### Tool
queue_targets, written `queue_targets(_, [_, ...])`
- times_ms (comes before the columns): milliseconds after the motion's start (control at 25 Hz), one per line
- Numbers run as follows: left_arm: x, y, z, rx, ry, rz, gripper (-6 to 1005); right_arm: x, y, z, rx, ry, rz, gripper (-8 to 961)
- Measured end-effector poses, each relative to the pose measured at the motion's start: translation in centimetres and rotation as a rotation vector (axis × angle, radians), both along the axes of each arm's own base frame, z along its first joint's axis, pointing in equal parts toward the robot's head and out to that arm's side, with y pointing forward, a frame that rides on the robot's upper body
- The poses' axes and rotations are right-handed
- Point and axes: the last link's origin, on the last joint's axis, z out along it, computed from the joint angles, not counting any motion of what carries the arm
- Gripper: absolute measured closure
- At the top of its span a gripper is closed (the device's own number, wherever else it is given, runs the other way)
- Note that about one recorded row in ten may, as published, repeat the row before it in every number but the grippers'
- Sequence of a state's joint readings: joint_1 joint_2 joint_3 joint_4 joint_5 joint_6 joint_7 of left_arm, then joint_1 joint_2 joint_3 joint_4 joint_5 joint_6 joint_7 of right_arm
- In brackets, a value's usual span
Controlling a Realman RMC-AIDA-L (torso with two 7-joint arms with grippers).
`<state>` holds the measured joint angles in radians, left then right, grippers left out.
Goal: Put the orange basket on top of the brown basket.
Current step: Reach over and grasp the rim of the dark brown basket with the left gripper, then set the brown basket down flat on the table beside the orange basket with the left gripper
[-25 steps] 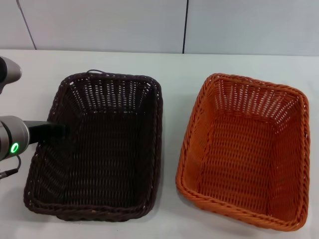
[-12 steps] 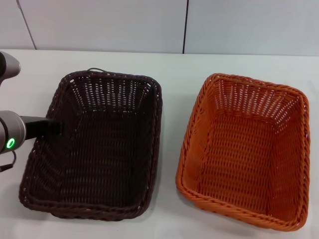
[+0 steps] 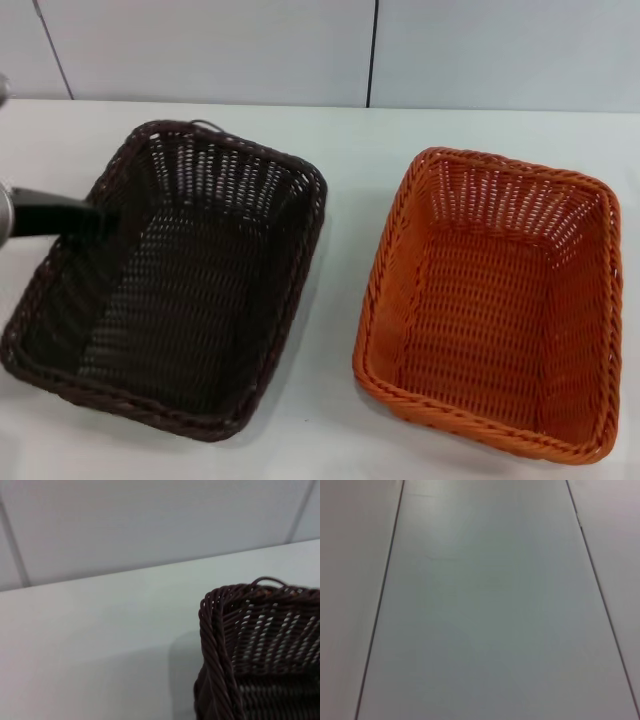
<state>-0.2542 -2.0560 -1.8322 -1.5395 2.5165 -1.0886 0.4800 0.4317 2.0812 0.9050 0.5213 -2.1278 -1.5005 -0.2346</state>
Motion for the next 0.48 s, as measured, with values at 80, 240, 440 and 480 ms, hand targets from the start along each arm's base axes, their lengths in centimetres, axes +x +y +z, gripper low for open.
queue_targets(80, [-0.2,0.7,1.5,-0.033,-0.066,-0.052,797,0.2,-0.3,0.1,0.007,0.007,-0.006,318])
queue_targets(240, [0.3,1.4,3.2,-0.082,-0.132,-0.144,797,0.3,-0.5,0.2,0.012,0.015,-0.009,318])
queue_targets(440, [0.8,2.5,4.9,-0.156,-0.132,-0.243,798,0.5,-0.6,0.3,0.022,0.02,-0.013,318])
queue_targets(480, [0.8,2.8,5.3,-0.182,-0.115,-0.268,797,0.6,-0.8,0.4,0.028,0.024,-0.014,318])
